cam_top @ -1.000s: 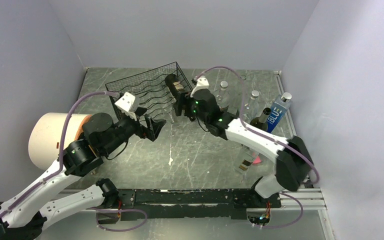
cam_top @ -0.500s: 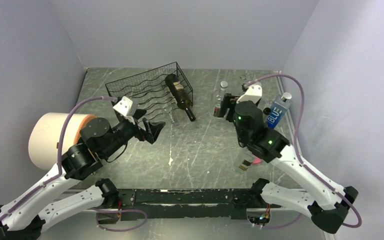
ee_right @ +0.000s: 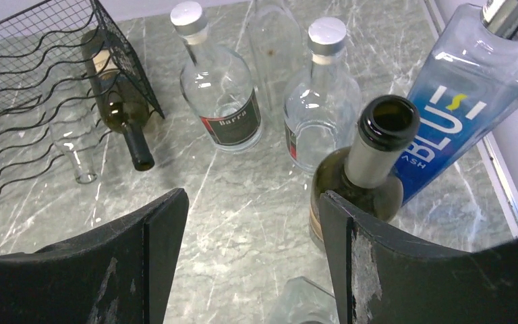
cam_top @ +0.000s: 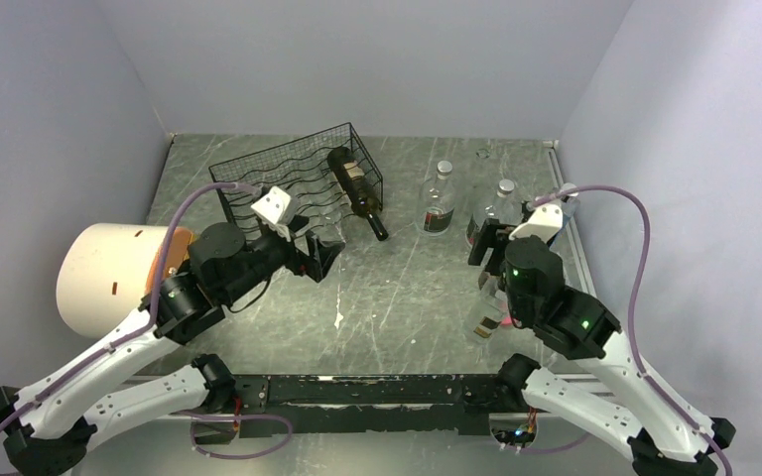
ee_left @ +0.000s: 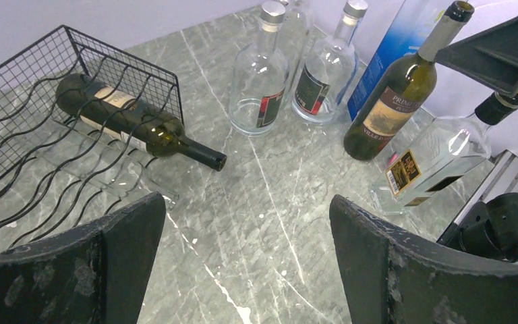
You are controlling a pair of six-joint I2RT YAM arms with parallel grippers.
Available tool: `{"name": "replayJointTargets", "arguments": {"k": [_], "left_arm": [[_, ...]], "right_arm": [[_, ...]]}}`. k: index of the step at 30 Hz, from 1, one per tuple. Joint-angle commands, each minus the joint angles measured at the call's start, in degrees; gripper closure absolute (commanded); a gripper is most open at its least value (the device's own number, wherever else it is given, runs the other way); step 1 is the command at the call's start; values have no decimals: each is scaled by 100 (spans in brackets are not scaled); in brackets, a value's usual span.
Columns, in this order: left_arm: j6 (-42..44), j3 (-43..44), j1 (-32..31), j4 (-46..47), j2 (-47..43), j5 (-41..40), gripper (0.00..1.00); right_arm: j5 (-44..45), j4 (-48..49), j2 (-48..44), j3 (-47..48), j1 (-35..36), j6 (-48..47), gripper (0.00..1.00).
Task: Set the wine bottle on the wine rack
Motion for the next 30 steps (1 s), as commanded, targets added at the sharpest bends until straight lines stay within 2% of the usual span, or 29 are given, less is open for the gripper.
{"name": "replayJointTargets", "arguments": {"k": [1,10,16,18,22,24,26,27,30], "left_arm": [[67,70,-6,388,215,263,5],[63,199,-13,541,562,338,5],[95,340,-6,522,663,296,5],[91,366,-7,531,661,287,5],[89,373,-10,544,652,296,5],[88,354,-6,555,653,300,5],[81,315,-6,592,662,294,5],[67,285,-6,610,667,254,5],[52,102,-6,625,711,-10,5]], "right_arm": [[-78,-275,-405,-155,-12,25,25],[-531,-316,-955,-529,-15,-237,26],[-616,15,-1111,-885,-12,-282,32],[-531,70,-1057,-947,-4,-244,37],[-301,6,-878,-923,-8,-197,58],[-285,2,-833,-871,-7,-225,73],[-397,63,-826,-787,-6,-378,95],[-508,93,-835,-731,-6,-449,100],[-820,340,-879,-569,-4,-678,100]]}}
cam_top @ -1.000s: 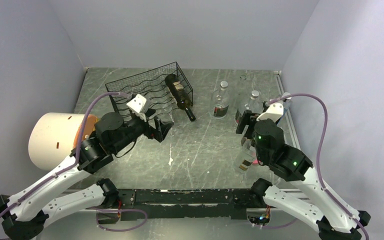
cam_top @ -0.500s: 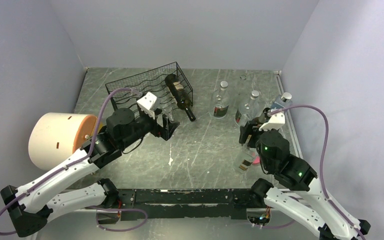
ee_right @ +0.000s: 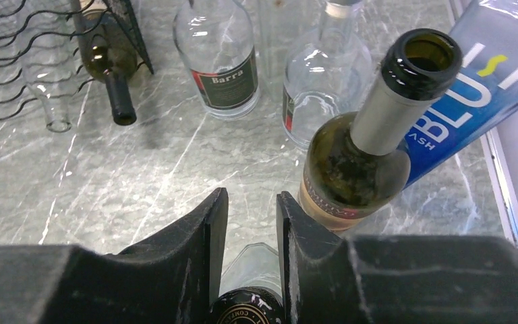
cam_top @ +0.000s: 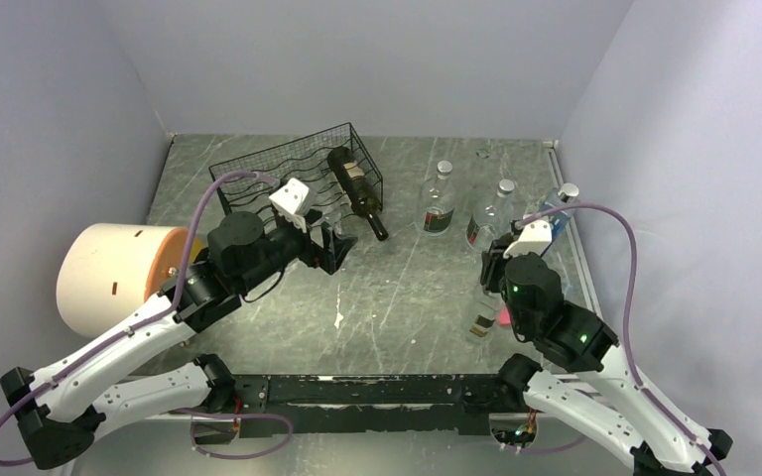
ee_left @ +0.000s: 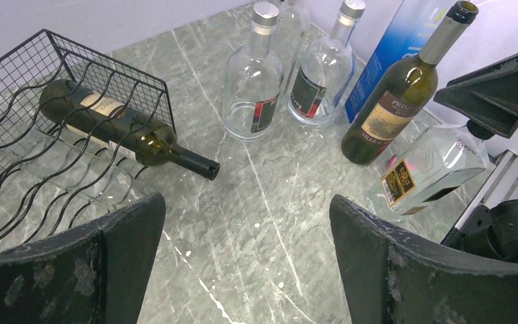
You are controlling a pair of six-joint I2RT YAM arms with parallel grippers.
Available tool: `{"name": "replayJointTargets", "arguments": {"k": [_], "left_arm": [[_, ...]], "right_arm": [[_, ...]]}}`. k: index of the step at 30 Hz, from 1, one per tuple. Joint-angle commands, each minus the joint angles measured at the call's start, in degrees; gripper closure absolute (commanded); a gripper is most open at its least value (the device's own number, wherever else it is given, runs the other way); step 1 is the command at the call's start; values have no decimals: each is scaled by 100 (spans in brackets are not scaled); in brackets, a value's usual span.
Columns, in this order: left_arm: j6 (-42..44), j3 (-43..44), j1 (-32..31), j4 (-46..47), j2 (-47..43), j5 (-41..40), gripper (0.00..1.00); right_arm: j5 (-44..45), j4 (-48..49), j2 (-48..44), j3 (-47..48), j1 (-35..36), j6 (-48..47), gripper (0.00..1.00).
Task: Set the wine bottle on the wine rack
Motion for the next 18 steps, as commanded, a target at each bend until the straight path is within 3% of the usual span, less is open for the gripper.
{"name": "replayJointTargets", "arguments": {"k": [1,5,11,18], "left_arm": [[-21,-165,-6,272,45,-342,5],[-199,-682,-6,621,35,-515,5],[120,-1687,-8,1820,-164,338,5],[328,-3254,-6,4628,-214,1873,5]], "right_arm": [[-420,517,-59,352,10,-306,100],[-936,849,135,495,6,-463,100],[-1929,1690,586,526,7,-604,100],[-3042,2767,1144,456,3,-447,100]]}}
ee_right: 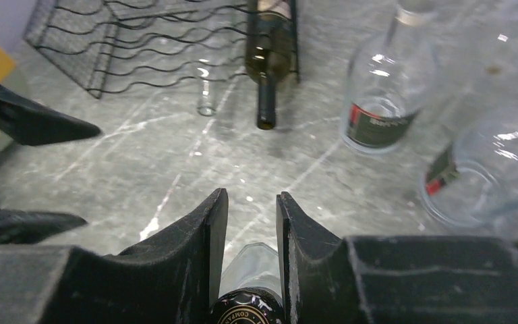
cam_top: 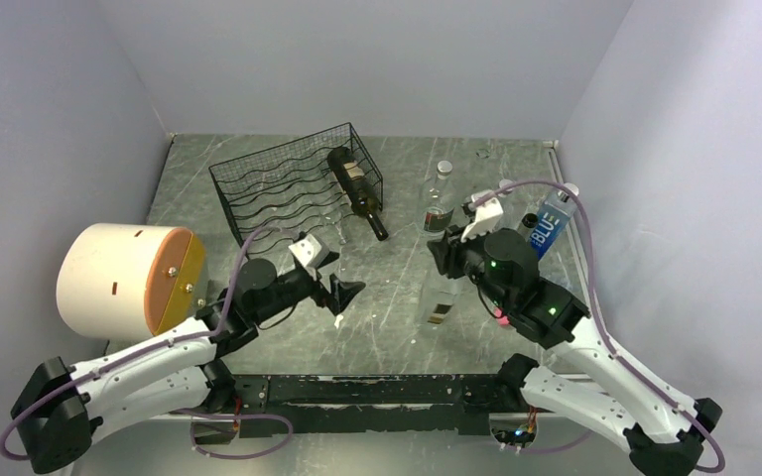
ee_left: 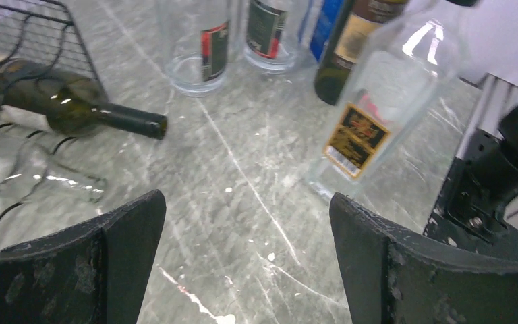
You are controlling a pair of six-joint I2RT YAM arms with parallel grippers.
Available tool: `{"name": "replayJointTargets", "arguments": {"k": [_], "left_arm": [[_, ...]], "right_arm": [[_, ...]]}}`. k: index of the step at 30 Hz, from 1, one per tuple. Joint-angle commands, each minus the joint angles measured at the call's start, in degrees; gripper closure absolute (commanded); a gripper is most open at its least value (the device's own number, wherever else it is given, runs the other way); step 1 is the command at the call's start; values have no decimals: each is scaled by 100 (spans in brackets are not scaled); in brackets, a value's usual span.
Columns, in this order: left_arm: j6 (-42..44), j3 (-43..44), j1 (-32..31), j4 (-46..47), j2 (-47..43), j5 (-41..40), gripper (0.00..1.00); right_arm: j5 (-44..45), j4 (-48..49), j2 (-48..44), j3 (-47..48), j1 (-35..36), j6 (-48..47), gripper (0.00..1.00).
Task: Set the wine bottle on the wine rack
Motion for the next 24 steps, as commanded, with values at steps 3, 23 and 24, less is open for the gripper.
{"name": "replayJointTargets", "arguments": {"k": [3,23,24], "left_arm": [[28,-776,-6,2898,321,1310,5],[-216,-1087,-6,6523,2861,3062,5],[-199,-1024,-10,6408,2876,3084,5]], "right_arm": [[-1249,1791,434,234,8,223,100],[-2537,2846,951,234,13,783,100],[-2571,2886,958,221,16,811,100]]}}
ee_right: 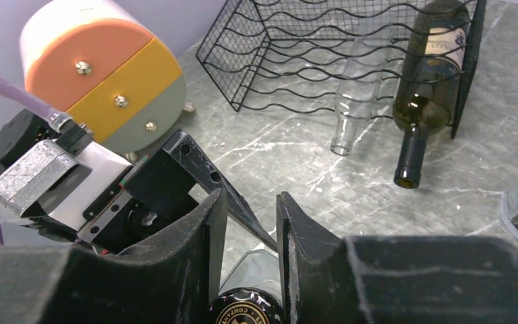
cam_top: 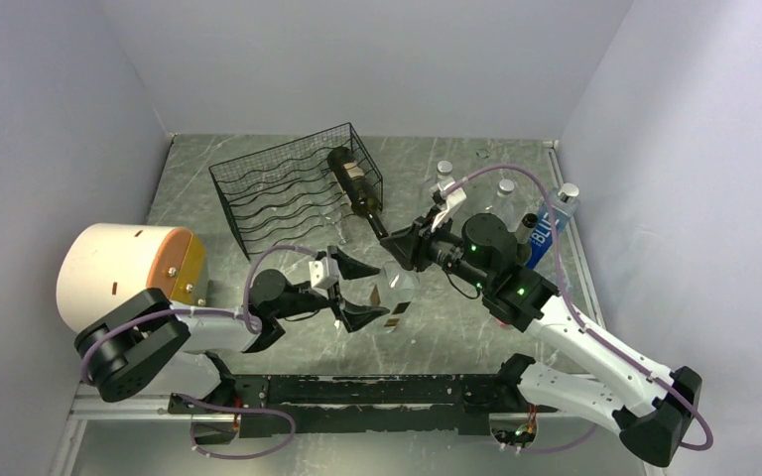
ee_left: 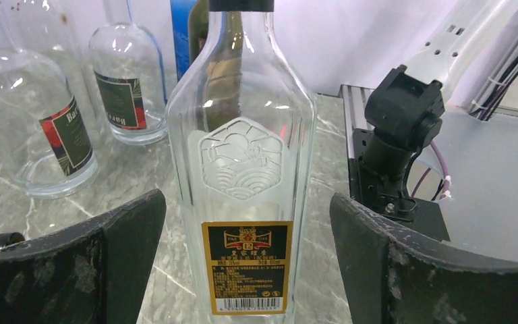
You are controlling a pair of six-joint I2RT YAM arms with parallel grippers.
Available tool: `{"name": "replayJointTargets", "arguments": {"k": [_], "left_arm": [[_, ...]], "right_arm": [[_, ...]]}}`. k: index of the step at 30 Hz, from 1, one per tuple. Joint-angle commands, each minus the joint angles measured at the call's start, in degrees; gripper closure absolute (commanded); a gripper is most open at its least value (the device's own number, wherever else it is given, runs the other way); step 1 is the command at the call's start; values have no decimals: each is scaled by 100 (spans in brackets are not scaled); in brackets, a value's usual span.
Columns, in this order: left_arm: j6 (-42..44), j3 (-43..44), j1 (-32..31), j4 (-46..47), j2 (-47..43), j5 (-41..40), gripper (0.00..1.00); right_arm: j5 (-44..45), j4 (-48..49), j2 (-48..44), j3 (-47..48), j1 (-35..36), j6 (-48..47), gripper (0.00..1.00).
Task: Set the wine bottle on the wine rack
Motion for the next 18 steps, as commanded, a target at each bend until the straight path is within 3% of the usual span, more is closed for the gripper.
{"name": "replayJointTargets", "arguments": {"k": [1,8,14,18], "left_arm": [[-41,106,-6,649,110,377,5],[-132,245,-8,882,416,443,3],[-74,567,-8,680,613,634,19],[-97,591,-6,736,697,601,38]], "right_arm": [[-318,985,-105,218,7,296,100],[-390,1137,-81,243,3,359,100],[-296,1171,-163,190,3,409,100],[-266,1080,-208,185,2,399,100]]}}
